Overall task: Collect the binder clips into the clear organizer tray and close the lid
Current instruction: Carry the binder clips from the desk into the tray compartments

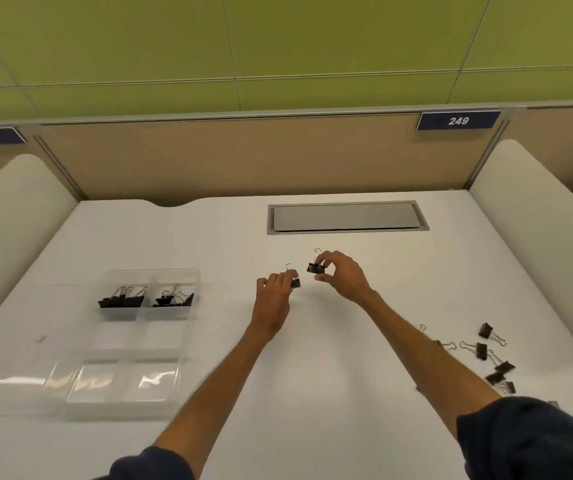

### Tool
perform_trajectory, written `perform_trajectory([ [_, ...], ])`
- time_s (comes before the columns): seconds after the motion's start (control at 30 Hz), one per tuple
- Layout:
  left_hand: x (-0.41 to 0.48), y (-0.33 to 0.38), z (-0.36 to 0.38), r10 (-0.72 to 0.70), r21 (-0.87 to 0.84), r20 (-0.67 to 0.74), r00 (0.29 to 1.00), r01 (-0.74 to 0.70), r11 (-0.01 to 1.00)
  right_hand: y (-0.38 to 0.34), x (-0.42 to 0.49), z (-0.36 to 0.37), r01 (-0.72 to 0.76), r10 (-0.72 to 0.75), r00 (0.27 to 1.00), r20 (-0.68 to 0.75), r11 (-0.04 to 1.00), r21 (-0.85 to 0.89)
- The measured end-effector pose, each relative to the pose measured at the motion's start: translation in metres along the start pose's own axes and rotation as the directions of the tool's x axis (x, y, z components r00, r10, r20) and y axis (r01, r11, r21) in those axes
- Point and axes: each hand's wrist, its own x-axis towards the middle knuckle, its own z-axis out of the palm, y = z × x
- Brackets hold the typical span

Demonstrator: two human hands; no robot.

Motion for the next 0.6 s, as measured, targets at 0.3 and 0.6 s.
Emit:
perform_trajectory([
  [0.3,-0.027,-0.090,-0.047,-0.071,0.049,-0.038,0.997,0.073,0.996,-0.089,0.023,0.068,0.129,-0.130,0.991,0.039,0.992,0.009],
  [0.6,-0.054,-0.175,-0.087,-0.127,0.014,-0.030,0.991,0.127,0.992,-0.164,0.031,0.139,0.217,-0.222,0.972,0.083,0.974,0.065],
])
